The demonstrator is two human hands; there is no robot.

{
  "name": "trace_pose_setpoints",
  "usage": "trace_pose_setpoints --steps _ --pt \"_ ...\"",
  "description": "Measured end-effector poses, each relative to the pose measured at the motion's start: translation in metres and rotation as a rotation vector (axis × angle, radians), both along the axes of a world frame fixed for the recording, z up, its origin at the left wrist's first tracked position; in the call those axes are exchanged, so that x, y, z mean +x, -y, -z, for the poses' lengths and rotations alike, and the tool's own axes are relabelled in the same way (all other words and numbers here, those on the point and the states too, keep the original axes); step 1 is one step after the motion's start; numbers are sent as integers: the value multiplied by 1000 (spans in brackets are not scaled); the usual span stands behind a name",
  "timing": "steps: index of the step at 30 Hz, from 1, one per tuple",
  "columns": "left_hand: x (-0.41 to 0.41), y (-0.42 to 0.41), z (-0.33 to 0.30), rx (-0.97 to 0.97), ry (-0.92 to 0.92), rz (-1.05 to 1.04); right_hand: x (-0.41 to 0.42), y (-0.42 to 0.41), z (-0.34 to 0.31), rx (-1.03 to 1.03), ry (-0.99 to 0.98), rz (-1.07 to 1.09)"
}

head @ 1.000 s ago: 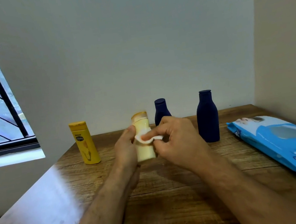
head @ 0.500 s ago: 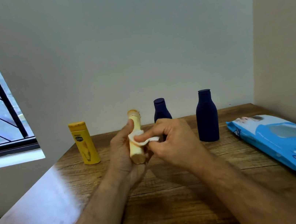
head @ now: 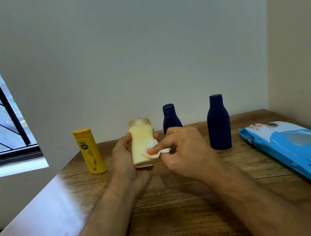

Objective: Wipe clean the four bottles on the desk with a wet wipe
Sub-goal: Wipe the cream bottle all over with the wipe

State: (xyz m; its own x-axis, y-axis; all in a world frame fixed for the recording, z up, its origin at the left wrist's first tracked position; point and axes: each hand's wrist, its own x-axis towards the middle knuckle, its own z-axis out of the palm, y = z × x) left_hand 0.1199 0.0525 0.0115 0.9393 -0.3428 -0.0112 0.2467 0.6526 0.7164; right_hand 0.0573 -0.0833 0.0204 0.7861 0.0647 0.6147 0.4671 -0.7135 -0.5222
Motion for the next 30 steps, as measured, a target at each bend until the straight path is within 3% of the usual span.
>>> trace_pose_setpoints --steps 6,14,23,30 --pt "-17 12 1 221 84 98 4 11 -1 241 155 243" --pt "-4 3 -4 21 -8 -23 -3 2 -3 73 33 -49" --pt "-15 14 -3 145 71 34 7 6 0 367 21 116" --pt "1 5 -2 82 38 -98 0 2 -1 242 -149 -78"
